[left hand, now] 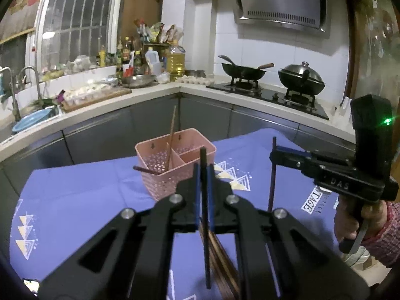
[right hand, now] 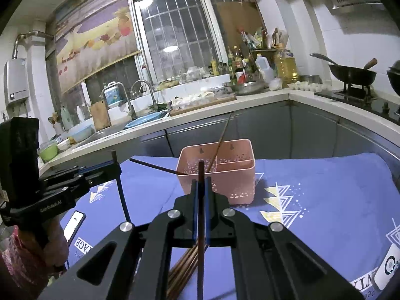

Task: Organize utensils
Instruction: 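Lift both chopsticks and carry them above the pink basket, then open both grippers to drop the chopsticks into the basket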

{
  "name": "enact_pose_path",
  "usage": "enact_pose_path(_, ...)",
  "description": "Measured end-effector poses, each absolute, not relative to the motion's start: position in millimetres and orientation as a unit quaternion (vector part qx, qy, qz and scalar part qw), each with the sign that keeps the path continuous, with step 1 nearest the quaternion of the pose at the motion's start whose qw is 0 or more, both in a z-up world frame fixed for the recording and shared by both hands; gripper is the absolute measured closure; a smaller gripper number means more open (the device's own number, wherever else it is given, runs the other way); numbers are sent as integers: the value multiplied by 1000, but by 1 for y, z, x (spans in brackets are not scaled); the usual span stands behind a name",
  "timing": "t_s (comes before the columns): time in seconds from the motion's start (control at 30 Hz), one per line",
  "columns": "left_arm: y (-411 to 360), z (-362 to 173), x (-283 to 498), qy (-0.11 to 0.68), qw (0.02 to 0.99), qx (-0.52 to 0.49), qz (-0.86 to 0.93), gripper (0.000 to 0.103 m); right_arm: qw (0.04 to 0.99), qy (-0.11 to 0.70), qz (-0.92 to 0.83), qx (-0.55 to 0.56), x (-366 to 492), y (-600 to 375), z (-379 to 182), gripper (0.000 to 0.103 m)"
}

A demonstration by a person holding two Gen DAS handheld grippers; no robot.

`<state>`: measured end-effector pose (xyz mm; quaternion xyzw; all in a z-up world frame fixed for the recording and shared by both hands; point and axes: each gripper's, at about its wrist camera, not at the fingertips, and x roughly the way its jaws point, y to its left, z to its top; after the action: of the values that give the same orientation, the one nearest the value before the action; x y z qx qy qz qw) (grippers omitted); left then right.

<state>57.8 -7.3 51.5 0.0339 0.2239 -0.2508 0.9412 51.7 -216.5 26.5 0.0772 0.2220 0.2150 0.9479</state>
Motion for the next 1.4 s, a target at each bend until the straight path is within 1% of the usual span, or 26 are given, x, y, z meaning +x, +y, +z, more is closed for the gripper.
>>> enact_pose_path(0.13,-7,55,63,230,940,30,-252,98,945,227,220,84,57,-218,29,98)
enact_pose_path(0.27,-12,81,72,210,944,32,-251,98,946,216,225,89,71,-220,45,98)
enact_pose_path(0.43,-24,145,95,149,959,32,-237,98,953,170,225,110,105,-220,101,98)
enact_pose_path(0.53,-33,174,111,112,971,39,-210,98,961,136,208,122,131,-217,134,98)
enact_pose_path(0.6,-39,184,124,96,977,46,-186,98,967,111,190,131,149,-214,148,98)
enact_pose_path(0.7,-46,182,146,92,982,56,-158,98,973,90,167,132,170,-206,151,98)
enact_pose_path(0.87,-52,154,177,105,984,60,-128,98,977,91,148,120,197,-194,126,98)
enact_pose_path(1.07,-48,120,194,121,984,60,-112,98,976,118,146,110,213,-185,93,98)
enact_pose_path(1.2,-49,100,198,151,981,65,-105,98,970,148,153,117,216,-186,74,98)
enact_pose_path(1.27,-49,96,197,163,979,67,-98,84,964,165,162,130,216,-186,68,95)
enact_pose_path(1.3,-48,96,195,165,980,65,-95,69,961,174,169,137,217,-186,67,94)
enact_pose_path(1.33,-47,98,192,161,981,62,-92,61,957,180,175,146,215,-187,67,90)
enact_pose_path(1.37,-45,101,187,153,983,58,-88,60,956,180,175,151,212,-189,68,82)
enact_pose_path(1.4,-42,106,181,143,984,53,-87,59,956,176,176,153,209,-188,70,77)
